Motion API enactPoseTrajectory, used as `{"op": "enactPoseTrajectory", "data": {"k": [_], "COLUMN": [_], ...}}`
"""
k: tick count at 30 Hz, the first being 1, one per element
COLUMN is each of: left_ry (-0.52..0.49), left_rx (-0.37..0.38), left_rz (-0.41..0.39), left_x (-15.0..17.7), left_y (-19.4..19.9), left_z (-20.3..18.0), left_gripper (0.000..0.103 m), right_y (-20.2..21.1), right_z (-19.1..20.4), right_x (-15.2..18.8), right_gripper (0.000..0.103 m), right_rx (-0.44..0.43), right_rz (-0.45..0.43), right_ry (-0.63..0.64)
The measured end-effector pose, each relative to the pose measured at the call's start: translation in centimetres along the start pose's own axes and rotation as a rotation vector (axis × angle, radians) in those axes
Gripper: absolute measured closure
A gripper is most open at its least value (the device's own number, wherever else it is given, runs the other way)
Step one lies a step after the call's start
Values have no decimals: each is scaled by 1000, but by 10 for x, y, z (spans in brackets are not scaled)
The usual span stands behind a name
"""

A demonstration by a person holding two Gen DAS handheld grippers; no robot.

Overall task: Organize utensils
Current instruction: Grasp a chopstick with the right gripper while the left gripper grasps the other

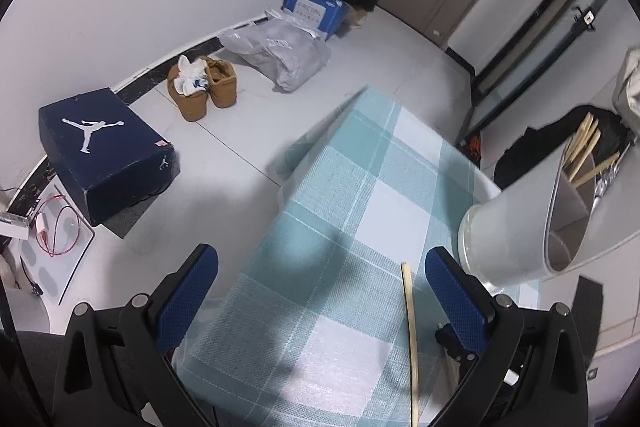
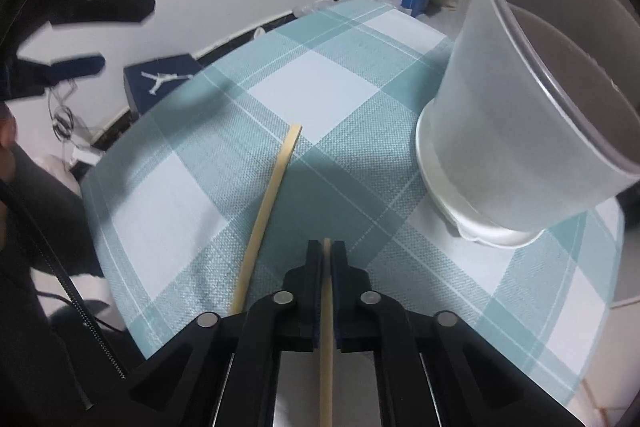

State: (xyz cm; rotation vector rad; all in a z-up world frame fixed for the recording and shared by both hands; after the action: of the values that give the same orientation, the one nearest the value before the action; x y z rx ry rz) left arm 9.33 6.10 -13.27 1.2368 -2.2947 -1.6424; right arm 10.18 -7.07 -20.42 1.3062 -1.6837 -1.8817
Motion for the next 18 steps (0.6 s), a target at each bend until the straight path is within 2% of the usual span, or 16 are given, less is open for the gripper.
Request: {"op": "enactPoseTrajectory", "data": {"k": [4,11,18], "left_ry": [-53,-152,-202], "left_rx": [-24,-82,-187], "left_rz": [35,81,113], "left_x": [10,27,45], "left_y": [-10,-29,-50], "left_z": [-10,-31,-38], "left_gripper": [1,1,2], "right_y": [13,79,107], "right_z": [-10,-51,-89], "right_x": [-2,2,22], "right_gripper": [100,100,100], "right_rx": [-41,-110,-129], "right_rz": [-66,-301,-405], "right_ry": [-83,-293,-430]}}
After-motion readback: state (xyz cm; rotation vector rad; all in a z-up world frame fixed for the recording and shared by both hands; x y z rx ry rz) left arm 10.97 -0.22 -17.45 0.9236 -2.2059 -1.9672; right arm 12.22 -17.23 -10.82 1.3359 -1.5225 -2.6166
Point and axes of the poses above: each gripper's, at about its wrist camera, not at the fingertips, and y roughly against the way its jaws point, z to its left, x to its underside, the point moved 7 cm from there along -y, roughly the way its jaws point, and after that the axes turned 11 degrees about y, right-handed, at the moved point
